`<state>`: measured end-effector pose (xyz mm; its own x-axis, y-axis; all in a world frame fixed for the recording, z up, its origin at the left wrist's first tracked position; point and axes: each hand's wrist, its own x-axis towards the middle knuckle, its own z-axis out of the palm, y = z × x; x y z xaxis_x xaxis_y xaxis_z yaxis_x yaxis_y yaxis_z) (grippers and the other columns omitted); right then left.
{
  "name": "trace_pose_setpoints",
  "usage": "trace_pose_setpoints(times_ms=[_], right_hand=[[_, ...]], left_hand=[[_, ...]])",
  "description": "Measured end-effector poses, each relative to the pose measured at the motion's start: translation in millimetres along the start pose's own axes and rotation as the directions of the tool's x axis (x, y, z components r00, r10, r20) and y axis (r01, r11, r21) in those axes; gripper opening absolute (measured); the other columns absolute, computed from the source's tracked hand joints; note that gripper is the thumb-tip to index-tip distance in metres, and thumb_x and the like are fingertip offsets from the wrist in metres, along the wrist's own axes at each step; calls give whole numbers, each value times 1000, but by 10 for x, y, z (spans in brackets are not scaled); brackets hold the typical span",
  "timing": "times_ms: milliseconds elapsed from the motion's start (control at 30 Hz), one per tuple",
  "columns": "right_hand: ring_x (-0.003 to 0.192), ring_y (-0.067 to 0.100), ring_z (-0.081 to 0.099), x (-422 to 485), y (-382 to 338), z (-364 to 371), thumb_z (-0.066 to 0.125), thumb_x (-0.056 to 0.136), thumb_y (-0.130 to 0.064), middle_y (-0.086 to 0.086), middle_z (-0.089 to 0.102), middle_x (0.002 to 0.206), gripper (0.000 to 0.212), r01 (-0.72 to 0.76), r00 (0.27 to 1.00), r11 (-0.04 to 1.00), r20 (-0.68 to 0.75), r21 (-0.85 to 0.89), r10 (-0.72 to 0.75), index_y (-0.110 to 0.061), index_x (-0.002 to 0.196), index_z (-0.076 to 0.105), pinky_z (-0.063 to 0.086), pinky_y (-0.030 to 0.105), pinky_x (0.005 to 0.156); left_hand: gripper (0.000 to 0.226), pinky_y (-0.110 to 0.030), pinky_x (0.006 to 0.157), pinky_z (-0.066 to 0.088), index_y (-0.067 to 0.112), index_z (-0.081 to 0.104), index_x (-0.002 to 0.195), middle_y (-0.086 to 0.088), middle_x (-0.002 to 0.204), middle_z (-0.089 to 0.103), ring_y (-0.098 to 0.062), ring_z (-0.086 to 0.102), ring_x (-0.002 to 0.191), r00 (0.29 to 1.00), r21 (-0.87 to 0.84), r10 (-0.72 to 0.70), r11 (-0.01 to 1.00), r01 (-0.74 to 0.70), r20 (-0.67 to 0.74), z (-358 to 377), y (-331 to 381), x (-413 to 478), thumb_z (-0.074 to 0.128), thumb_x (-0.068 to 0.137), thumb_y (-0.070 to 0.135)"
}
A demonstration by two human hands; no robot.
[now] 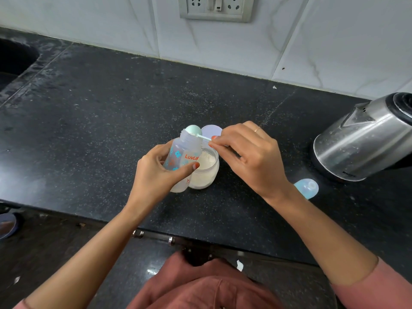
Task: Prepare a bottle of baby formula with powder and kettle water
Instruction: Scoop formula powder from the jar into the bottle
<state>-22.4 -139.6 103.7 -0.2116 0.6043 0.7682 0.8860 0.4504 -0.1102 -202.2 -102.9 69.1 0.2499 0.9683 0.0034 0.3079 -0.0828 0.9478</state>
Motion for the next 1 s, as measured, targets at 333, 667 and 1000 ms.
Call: trace_pose_setpoints(times_ms=[333, 667, 1000], right_hand=[[59, 21, 58, -15, 0, -7, 66, 84, -10, 6, 65, 67, 16, 31, 1000, 1000, -5, -3, -31, -4, 70, 68, 50, 30, 54], [60, 22, 58, -30, 1, -31, 68, 82, -9, 6, 66, 69, 14, -64, 998, 996, -20, 60, 66, -3, 69, 68, 49, 31, 56], [65, 9, 57, 55, 0, -146, 71, 77, -7, -11, 63, 75, 8, -543, 815, 697, 95, 469, 571, -13, 83, 70, 45, 11, 58]], left_hand=[[50, -32, 83, 52, 26, 64, 112, 7, 100, 67, -8, 62, 94, 1000, 5, -27, 1000, 27, 0, 14, -33, 8, 80, 65, 28], [47, -29, 82, 51, 34, 61, 106, 11, 99, 66, -6, 62, 93, 1000, -4, -17, 1000, 17, 5, 45, -6, 1, 81, 65, 25], [47, -29, 83, 51, 39, 60, 105, 14, 100, 65, -5, 61, 95, 1000, -6, 6, 1000, -6, 12, 32, -13, 0, 80, 65, 26]])
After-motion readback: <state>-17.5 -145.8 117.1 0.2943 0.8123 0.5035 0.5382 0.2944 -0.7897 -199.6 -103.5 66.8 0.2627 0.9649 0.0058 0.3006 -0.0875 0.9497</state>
